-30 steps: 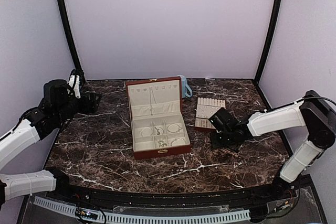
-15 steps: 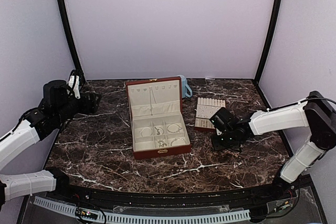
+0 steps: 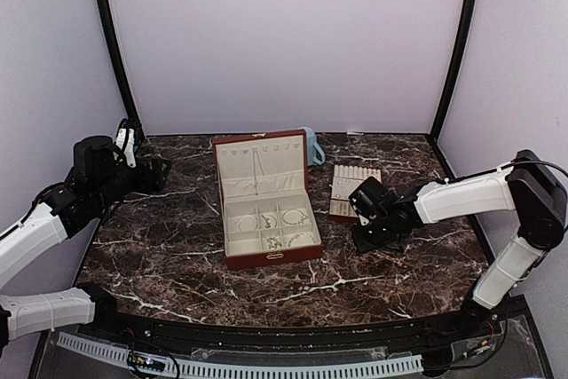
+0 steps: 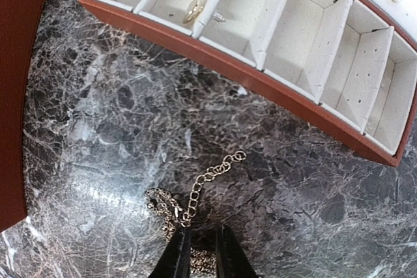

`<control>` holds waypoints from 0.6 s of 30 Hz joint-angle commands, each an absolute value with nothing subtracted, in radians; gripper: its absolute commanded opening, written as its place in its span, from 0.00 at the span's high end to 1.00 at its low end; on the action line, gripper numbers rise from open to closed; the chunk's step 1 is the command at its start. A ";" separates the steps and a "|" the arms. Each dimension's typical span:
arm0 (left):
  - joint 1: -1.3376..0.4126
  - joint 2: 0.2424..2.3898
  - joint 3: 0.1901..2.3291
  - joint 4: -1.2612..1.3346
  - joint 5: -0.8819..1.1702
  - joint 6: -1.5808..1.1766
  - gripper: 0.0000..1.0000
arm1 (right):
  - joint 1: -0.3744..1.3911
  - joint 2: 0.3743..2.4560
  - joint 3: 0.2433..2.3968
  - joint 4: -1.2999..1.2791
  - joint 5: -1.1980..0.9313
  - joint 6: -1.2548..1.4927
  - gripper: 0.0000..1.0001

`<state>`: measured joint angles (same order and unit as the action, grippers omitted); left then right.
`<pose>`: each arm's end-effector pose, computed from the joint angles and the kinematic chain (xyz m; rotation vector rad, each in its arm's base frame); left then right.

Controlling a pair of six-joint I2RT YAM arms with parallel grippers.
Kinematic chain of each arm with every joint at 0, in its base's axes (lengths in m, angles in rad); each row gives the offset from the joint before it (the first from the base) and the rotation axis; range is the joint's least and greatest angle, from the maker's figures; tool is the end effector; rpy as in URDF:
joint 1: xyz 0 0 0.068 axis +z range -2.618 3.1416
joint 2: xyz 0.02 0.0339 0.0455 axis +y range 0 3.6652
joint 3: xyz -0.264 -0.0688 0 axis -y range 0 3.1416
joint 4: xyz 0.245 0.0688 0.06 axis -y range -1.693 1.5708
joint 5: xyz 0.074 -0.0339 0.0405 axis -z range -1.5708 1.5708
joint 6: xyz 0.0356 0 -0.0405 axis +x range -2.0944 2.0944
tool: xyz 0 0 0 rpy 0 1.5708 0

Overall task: Organize the mixed jewelry
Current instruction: Pick up the necklace from the center of the board.

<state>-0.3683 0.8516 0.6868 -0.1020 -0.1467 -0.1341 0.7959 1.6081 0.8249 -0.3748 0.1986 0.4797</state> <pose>0.1912 -0.0682 0.3023 0.1123 1.8367 -0.2178 0.2076 0.2019 0.1472 -0.3683 2.6667 0.1201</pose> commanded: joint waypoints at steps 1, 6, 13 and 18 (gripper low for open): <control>-0.364 0.842 0.680 -0.084 -0.142 -0.127 0.15 | 0.801 1.612 0.853 -0.372 0.216 0.484 0.85; -0.364 0.841 0.679 -0.084 -0.143 -0.127 0.15 | 0.802 1.614 0.856 -0.360 0.209 0.492 0.85; -0.364 0.841 0.678 -0.084 -0.140 -0.127 0.15 | 0.801 1.633 0.863 -0.343 0.206 0.505 0.85; -0.364 0.839 0.678 -0.086 -0.142 -0.127 0.15 | 0.801 1.650 0.866 -0.347 0.216 0.503 0.86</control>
<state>-0.3683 0.8516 0.6868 -0.1020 -0.1463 -0.1341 0.7959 1.6283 0.8413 -0.3622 0.2020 0.4934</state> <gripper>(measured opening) 0.849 0.145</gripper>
